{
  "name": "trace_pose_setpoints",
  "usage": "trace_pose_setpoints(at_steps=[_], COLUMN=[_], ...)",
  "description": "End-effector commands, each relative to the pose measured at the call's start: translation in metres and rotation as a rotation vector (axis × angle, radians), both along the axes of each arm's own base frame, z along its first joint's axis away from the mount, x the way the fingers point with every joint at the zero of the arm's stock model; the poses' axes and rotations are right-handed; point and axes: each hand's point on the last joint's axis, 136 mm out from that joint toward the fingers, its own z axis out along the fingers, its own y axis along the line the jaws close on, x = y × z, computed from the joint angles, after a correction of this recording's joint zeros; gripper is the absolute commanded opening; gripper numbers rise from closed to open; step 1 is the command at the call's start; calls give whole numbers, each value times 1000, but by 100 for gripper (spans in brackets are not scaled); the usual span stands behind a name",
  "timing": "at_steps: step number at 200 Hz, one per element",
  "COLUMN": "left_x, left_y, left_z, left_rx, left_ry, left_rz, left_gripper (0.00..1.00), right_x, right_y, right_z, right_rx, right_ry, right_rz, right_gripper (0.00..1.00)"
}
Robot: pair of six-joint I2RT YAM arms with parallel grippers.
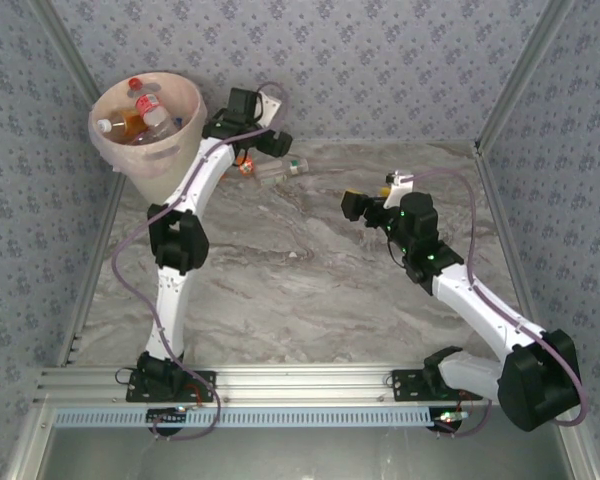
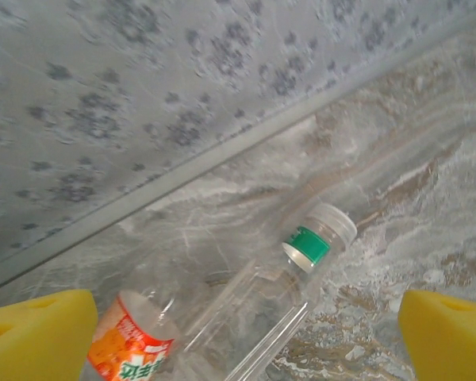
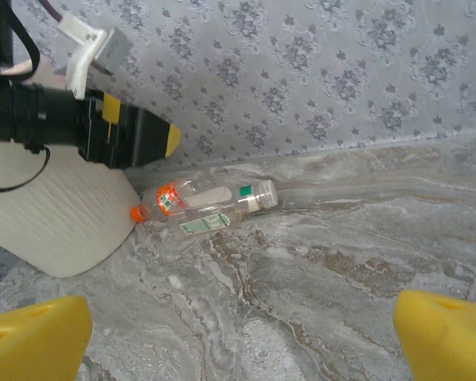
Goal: Put the plastic bottles in the bin
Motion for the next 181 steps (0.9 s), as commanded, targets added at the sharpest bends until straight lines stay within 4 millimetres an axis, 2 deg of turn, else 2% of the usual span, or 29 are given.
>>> trace_pose_setpoints(at_steps=[1, 35, 66, 84, 132, 181], left_x=[0, 6, -5, -11, -13, -10], left_y=[-18, -20, -35, -33, -42, -43], left_z=[1, -30, -69, -90, -107, -135], left_rx=[3, 36, 73, 116, 106, 200], left_ry=[-45, -19, 40, 79, 91, 84], left_rz=[-137, -160, -291, -330, -382, -376], left_gripper=[98, 98, 98, 98, 96, 94], right_x=[-2, 0, 2, 4, 8, 9], right_y=[-7, -13, -18, -18, -17, -17], right_z=[1, -3, -4, -5, -6, -5], right_rx=[37, 43, 41, 38, 35, 34], right_ry=[21, 40, 43, 48, 59, 63], right_rz=[-18, -35, -54, -58, -60, -62], right_gripper=[100, 100, 100, 100, 100, 100])
